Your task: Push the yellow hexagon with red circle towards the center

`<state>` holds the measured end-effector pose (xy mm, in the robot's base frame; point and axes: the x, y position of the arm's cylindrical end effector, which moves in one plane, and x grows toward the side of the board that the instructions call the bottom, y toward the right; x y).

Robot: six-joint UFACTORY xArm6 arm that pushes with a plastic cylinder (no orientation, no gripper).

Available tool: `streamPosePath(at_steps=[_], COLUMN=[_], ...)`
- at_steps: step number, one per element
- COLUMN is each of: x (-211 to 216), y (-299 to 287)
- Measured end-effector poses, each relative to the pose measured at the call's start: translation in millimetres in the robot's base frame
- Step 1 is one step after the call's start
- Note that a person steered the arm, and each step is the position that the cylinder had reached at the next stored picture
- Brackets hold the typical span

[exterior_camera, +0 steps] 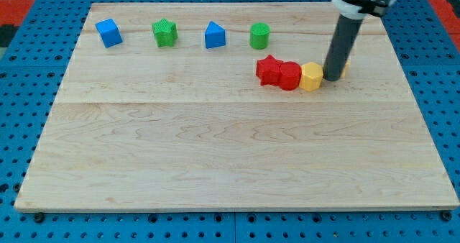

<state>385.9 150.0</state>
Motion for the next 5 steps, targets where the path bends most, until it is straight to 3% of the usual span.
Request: streamPosePath(at_steps=[1, 2, 3, 4, 5], x=[-12, -12, 8, 25, 35], y=[-37, -34, -87, -101, -23])
